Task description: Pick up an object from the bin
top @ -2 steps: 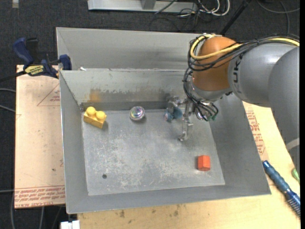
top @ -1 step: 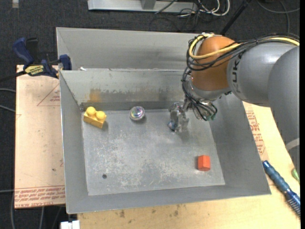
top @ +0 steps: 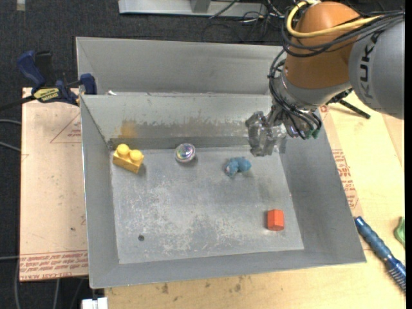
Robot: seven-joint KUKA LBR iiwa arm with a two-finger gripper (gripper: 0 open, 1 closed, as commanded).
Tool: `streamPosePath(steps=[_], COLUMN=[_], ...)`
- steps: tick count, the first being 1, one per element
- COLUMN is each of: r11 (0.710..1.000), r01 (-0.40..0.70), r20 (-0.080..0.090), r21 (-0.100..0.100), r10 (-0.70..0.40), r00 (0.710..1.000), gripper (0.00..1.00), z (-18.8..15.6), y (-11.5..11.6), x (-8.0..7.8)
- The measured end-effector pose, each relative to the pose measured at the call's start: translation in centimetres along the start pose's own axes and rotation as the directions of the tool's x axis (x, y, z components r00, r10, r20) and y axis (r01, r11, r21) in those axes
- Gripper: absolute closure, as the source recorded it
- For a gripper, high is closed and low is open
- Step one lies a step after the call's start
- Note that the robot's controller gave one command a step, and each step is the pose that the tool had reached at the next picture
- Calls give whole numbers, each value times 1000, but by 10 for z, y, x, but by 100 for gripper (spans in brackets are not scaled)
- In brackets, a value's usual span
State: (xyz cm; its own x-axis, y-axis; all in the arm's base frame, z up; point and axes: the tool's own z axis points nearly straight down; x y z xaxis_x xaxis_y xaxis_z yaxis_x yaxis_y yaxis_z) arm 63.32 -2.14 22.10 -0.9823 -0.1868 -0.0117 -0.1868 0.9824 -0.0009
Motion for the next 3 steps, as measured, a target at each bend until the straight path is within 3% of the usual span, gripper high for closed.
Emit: streamPosePath(steps=[1,2,3], r11=[1000,984,990], r01=[0,-180,-139], r20=[-7,-17,-10], r21=[-2,-1,0], r10=[0,180,139], r00=[1000,984,990], gripper=[0,0,0], z=[5,103,150], y=[0,-4,-22], x=[1,17,-8])
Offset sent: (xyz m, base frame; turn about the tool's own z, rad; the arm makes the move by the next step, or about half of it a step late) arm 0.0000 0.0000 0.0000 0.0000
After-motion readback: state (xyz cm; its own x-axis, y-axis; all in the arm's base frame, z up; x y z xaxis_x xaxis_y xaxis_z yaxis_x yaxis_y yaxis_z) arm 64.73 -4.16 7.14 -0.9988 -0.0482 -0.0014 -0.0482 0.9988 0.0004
